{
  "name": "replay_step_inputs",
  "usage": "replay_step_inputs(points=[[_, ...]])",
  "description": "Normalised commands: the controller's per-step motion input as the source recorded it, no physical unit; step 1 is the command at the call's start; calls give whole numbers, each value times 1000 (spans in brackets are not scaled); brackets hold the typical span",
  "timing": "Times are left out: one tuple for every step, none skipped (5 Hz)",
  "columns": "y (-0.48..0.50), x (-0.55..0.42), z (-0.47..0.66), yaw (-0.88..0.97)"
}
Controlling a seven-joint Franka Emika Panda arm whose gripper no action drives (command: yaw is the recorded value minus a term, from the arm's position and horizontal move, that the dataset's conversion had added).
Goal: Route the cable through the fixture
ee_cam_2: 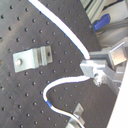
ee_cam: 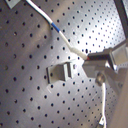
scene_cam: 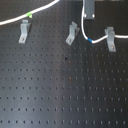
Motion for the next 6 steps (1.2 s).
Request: replay_step_inputs(points=[[170, 1, 24, -29], [274, -62, 290, 437], [87, -22, 316, 806], [49, -3, 351, 843], [44, -2, 347, 851], [187, -104, 261, 614]])
